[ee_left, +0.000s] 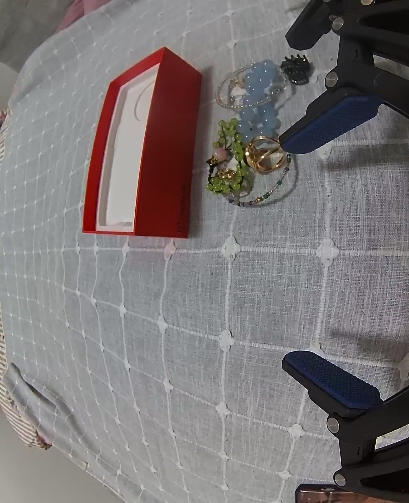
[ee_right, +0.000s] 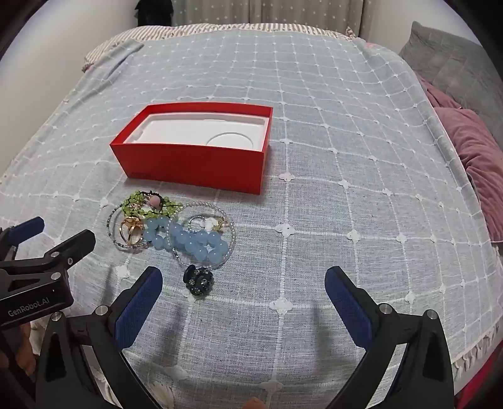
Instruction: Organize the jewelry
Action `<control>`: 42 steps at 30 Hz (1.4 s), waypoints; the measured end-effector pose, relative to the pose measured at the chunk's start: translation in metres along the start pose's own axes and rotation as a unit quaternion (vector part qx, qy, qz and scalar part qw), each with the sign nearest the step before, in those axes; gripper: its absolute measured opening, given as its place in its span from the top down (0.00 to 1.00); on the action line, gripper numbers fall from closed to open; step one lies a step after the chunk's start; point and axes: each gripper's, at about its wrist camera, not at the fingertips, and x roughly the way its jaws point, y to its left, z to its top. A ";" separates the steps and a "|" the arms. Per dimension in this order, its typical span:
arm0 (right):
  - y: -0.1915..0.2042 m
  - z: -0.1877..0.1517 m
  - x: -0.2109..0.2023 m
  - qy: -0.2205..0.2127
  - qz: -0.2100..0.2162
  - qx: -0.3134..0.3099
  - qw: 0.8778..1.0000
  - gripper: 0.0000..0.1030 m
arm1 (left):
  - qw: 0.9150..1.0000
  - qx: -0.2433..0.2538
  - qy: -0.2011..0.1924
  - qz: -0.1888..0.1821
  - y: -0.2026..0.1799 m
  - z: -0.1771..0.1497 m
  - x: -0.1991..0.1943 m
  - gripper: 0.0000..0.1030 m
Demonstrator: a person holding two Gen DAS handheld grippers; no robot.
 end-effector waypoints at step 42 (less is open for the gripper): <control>0.001 -0.001 0.003 0.003 -0.001 -0.007 1.000 0.00 | 1.000 0.004 -0.002 0.000 -0.006 0.002 -0.006 0.00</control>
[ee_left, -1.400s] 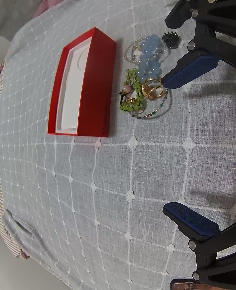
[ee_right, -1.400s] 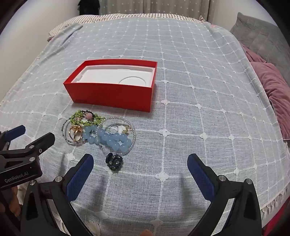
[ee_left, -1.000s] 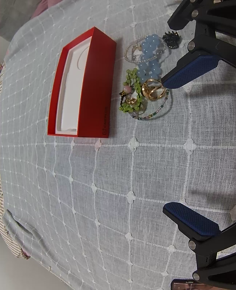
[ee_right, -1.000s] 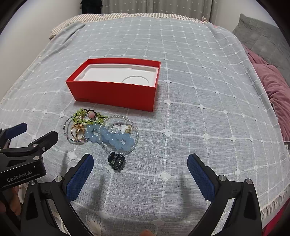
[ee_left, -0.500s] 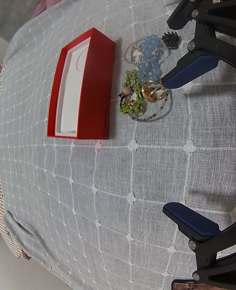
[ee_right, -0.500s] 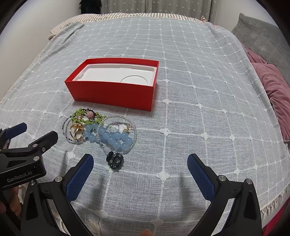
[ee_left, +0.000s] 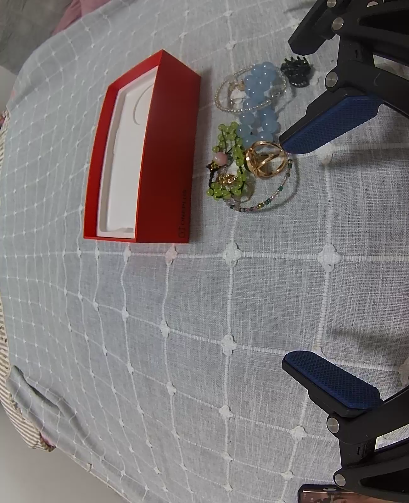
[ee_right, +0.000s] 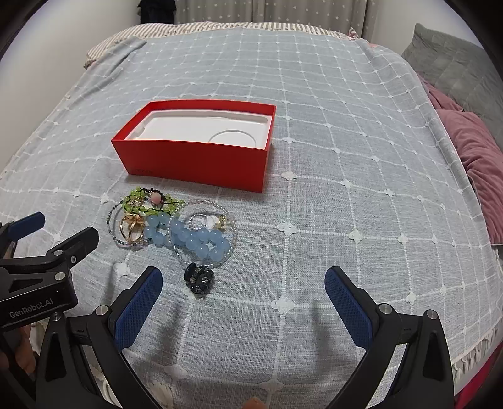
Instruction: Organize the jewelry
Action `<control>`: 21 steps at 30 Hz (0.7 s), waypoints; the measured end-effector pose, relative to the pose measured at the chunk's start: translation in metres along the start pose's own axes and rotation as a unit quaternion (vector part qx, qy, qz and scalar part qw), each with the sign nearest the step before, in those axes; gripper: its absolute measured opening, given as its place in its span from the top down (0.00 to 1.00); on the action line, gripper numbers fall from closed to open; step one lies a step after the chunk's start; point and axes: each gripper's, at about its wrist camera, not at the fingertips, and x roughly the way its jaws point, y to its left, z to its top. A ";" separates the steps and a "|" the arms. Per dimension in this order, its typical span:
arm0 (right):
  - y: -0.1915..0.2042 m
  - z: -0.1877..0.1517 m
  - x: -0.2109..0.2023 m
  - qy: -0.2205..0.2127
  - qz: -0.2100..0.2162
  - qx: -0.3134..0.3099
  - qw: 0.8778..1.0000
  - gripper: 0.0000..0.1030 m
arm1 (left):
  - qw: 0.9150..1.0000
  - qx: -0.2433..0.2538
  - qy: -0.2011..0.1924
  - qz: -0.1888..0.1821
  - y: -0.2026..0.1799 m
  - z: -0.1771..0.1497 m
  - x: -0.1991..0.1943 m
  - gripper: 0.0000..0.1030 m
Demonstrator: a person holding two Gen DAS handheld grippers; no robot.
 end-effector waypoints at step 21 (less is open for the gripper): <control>-0.009 0.002 -0.003 -0.013 0.000 0.007 1.000 0.00 | 0.999 0.006 -0.022 -0.029 0.006 -0.003 0.001 0.00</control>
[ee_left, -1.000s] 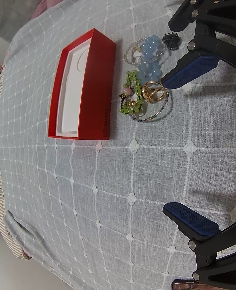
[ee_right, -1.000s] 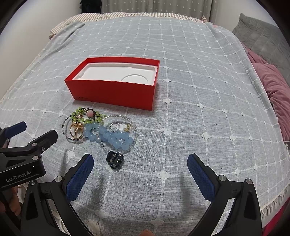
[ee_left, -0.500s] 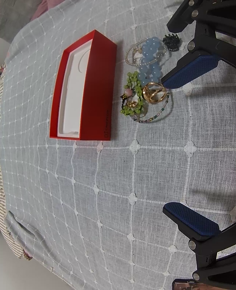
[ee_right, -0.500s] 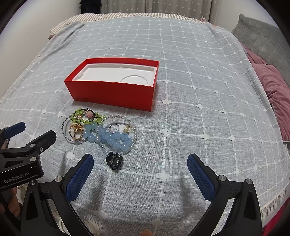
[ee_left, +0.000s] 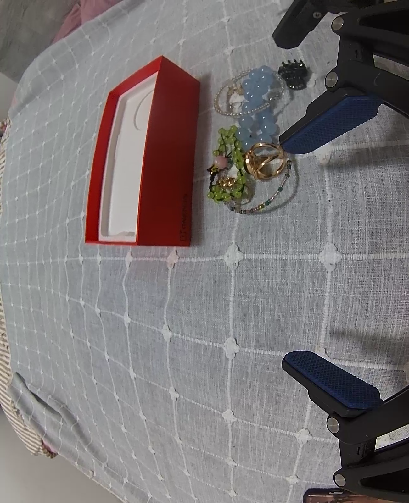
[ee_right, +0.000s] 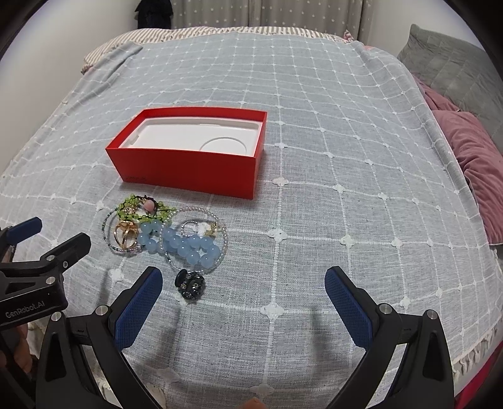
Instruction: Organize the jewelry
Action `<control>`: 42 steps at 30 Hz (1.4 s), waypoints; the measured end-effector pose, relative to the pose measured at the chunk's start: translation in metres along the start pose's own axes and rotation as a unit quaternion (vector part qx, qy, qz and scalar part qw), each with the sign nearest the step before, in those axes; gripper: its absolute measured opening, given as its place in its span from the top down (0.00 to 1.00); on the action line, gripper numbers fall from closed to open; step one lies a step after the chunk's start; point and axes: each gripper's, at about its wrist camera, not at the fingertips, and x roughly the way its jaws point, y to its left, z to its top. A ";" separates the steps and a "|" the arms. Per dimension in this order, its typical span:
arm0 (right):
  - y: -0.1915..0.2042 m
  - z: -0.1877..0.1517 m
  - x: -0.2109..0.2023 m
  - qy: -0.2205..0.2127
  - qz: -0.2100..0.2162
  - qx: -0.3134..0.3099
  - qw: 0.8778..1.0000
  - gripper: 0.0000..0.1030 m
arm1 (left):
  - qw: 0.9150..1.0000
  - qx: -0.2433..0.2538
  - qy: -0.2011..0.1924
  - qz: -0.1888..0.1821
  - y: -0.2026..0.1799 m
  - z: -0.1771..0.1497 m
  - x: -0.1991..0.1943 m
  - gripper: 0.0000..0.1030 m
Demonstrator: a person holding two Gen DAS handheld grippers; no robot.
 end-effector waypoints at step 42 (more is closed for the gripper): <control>0.028 0.009 0.059 -0.007 0.130 -0.113 0.985 0.15 | 0.987 0.004 0.029 -0.160 0.006 0.007 0.042 0.75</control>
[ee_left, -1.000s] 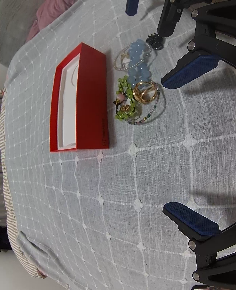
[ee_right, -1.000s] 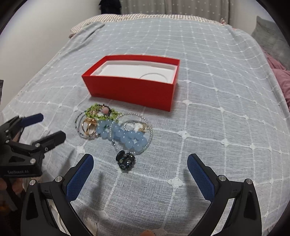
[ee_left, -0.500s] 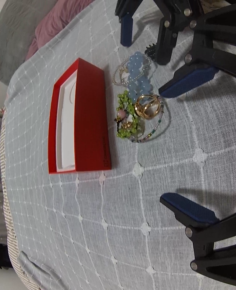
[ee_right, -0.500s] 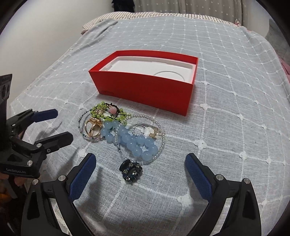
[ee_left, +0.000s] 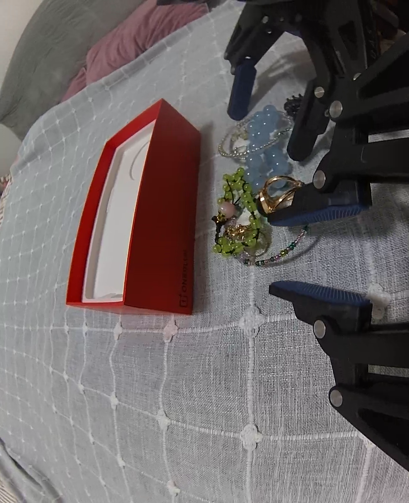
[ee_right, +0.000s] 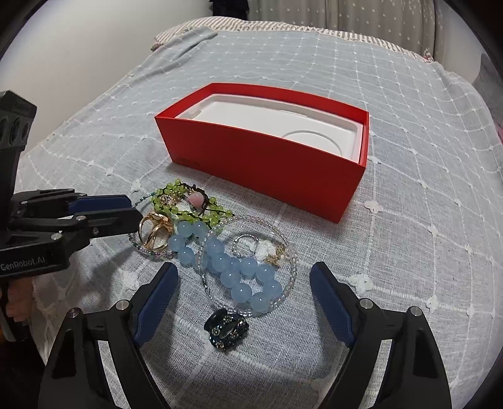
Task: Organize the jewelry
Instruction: 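Close the left tool on the thin multicolour beaded bracelet while the right tool approaches the clear crystal bracelet, then close the right tool on the clear crystal bracelet while the left tool lifts its bracelet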
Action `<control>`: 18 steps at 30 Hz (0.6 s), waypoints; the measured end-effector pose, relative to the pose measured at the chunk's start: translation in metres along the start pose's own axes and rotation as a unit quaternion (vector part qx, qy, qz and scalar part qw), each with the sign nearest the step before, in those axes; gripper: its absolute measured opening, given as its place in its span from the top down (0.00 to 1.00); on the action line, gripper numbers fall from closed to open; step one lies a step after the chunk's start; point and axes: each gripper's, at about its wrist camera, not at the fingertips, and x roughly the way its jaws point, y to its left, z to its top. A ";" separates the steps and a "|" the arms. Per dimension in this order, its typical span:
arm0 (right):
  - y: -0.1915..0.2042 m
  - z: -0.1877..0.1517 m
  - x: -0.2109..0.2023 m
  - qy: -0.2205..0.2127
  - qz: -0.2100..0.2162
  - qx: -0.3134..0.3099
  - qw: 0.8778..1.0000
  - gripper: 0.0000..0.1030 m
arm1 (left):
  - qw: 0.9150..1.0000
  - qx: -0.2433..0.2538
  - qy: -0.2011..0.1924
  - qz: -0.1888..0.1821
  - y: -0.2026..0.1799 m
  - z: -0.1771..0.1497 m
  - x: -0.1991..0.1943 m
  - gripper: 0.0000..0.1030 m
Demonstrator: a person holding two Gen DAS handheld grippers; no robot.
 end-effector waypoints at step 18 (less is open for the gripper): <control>-0.005 0.003 -0.006 -0.016 0.007 0.000 1.000 0.51 | 0.999 -0.008 -0.033 0.043 0.001 0.011 -0.020 1.00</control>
